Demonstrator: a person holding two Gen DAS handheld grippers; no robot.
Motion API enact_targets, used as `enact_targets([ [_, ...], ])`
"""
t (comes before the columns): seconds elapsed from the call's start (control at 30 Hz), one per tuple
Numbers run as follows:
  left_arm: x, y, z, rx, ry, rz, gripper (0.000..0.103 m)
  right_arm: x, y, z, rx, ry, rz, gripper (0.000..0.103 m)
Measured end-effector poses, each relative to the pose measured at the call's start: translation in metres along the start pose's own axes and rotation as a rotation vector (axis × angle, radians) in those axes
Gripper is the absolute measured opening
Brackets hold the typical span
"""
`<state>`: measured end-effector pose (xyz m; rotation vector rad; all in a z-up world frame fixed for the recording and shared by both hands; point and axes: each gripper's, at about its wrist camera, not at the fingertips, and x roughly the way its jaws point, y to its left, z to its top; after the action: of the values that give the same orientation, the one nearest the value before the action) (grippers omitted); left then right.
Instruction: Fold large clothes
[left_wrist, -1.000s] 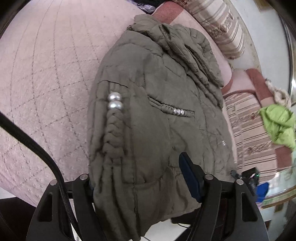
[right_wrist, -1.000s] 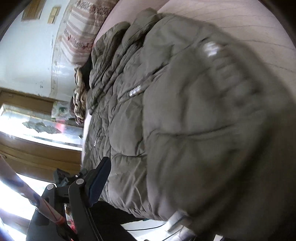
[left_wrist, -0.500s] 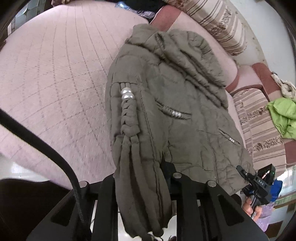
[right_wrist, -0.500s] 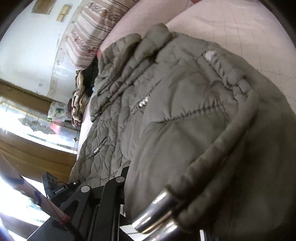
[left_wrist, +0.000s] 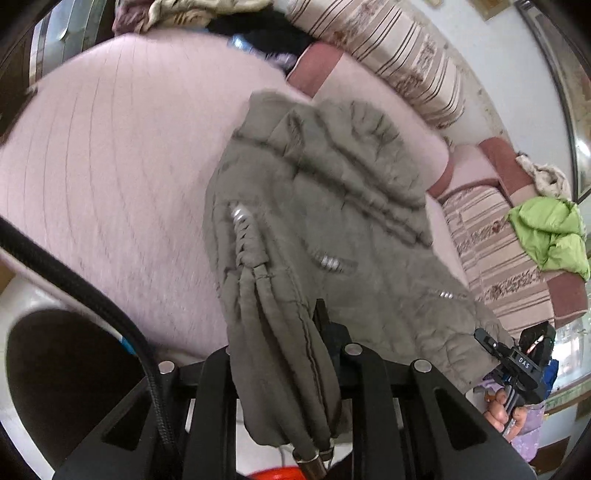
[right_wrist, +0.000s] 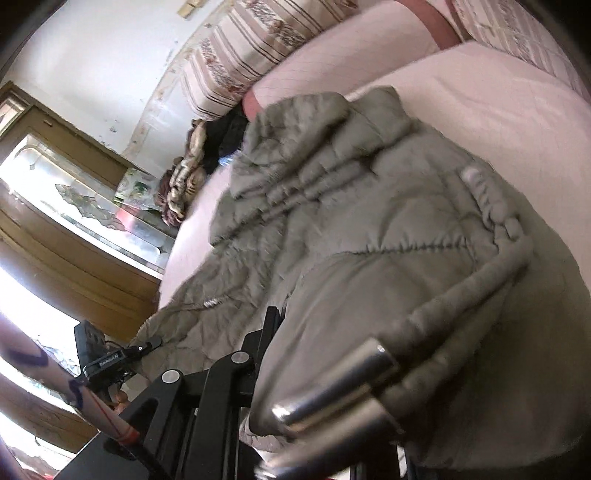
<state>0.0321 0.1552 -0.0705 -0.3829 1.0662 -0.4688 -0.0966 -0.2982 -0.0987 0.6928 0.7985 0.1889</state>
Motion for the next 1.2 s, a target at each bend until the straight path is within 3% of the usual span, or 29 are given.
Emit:
enact_targets([
  [0.27,0.01,-0.033,0.049,0.083,-0.085,0.078,0.019,0.015,0.04,0.052,-0.073,-0.057,-0.012,0.019],
  [0.57,0.03,-0.037,0.113,0.08,-0.136,0.13,0.019,0.049,0.057,0.118,-0.052,-0.121,-0.024,0.019],
  [0.83,0.072,-0.056,0.177,0.108,-0.129,0.193,0.019,0.086,0.049,0.183,0.014,-0.146,-0.082,0.019],
  [1.2,0.155,-0.067,0.263,0.1,-0.05,0.33,0.019,0.169,0.018,0.272,0.092,-0.096,-0.187,0.019],
])
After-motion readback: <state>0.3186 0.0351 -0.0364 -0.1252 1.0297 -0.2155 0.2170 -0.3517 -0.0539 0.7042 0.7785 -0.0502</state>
